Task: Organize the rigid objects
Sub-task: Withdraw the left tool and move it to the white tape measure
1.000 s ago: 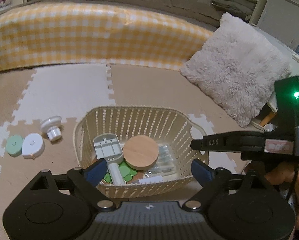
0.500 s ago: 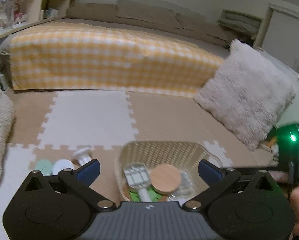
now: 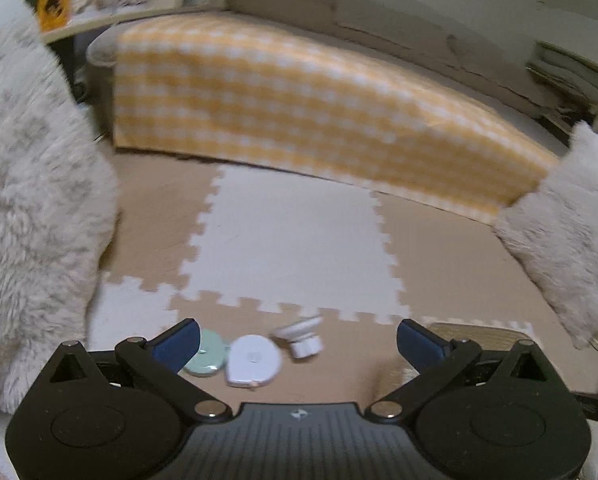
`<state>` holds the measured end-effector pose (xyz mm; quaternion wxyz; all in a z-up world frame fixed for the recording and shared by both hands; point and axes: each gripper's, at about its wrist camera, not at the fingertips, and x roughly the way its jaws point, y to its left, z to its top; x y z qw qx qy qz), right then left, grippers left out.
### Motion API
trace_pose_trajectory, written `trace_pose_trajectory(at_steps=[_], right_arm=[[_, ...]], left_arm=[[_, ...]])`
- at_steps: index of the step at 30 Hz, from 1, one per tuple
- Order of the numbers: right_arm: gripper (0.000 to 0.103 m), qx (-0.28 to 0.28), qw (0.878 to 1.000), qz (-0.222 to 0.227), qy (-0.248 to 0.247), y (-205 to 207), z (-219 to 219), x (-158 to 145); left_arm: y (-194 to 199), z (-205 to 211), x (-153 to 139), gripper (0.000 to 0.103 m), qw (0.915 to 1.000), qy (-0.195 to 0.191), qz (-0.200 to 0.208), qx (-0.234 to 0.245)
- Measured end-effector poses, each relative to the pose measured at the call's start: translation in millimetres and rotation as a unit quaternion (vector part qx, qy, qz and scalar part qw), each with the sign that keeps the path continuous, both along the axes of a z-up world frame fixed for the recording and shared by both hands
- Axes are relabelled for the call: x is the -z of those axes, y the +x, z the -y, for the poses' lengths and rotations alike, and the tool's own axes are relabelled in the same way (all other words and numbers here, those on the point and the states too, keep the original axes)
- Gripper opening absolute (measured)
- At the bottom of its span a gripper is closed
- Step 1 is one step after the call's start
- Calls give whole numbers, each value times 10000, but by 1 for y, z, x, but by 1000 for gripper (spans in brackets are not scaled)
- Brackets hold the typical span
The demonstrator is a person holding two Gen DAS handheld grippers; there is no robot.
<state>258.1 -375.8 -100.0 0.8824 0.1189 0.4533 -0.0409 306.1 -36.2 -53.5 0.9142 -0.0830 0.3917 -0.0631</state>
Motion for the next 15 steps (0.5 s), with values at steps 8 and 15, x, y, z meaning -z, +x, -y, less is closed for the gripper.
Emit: trace_pose_trajectory(at_steps=[8,15], right_arm=[[5,-46,10000,18,-76,-1,-1,-1],[5,-58,9999,17,-81,-1,-1,-1]], left_arm=[[29,-21,47,103,9978,333,-485,-310],[31,-8,77,103,9983,315,-480,140]])
